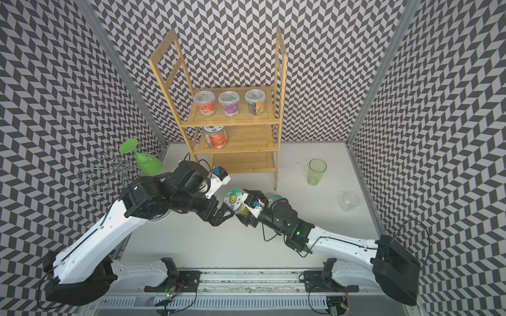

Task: Place the seed container on the shelf
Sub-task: Pick up the seed jar at the center of the board.

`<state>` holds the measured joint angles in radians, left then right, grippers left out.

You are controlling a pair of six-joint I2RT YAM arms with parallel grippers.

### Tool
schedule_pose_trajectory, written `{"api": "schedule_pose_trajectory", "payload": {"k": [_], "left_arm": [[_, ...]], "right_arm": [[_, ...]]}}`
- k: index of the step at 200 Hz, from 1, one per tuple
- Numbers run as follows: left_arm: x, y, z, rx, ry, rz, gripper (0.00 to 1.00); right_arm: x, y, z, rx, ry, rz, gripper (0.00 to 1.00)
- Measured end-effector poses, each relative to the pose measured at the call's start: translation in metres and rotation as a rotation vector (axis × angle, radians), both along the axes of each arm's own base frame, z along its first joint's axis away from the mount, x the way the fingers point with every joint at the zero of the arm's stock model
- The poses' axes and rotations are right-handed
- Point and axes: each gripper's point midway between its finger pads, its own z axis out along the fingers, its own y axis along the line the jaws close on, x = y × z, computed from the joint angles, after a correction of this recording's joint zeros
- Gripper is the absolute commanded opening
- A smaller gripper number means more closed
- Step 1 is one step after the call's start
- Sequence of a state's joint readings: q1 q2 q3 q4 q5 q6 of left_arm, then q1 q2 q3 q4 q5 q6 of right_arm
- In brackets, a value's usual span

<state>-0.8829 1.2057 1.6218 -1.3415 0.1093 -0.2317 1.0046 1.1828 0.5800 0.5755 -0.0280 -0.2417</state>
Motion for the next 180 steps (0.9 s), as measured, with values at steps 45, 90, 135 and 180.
{"api": "schedule_pose_trajectory", "payload": {"k": [45, 90, 135, 180], "left_arm": [[0.006, 0.021, 0.016, -0.023, -0.073, 0.072, 0.99], [0.038, 0.066, 0.039, -0.038, -0.201, 0.329, 1.0], [0.05, 0.105, 0.07, -0.162, -0.312, 0.586, 0.99], [0.045, 0.124, 0.079, -0.261, -0.343, 0.704, 0.99]], "right_arm": [[-0.001, -0.006, 0.006, 0.008, 0.004, -0.014, 0.63], [-0.003, -0.014, 0.026, 0.068, 0.021, -0.031, 0.63], [0.009, -0.015, 0.076, 0.193, 0.029, -0.087, 0.64], [0.031, -0.017, 0.128, 0.329, 0.04, -0.184, 0.65]]}}
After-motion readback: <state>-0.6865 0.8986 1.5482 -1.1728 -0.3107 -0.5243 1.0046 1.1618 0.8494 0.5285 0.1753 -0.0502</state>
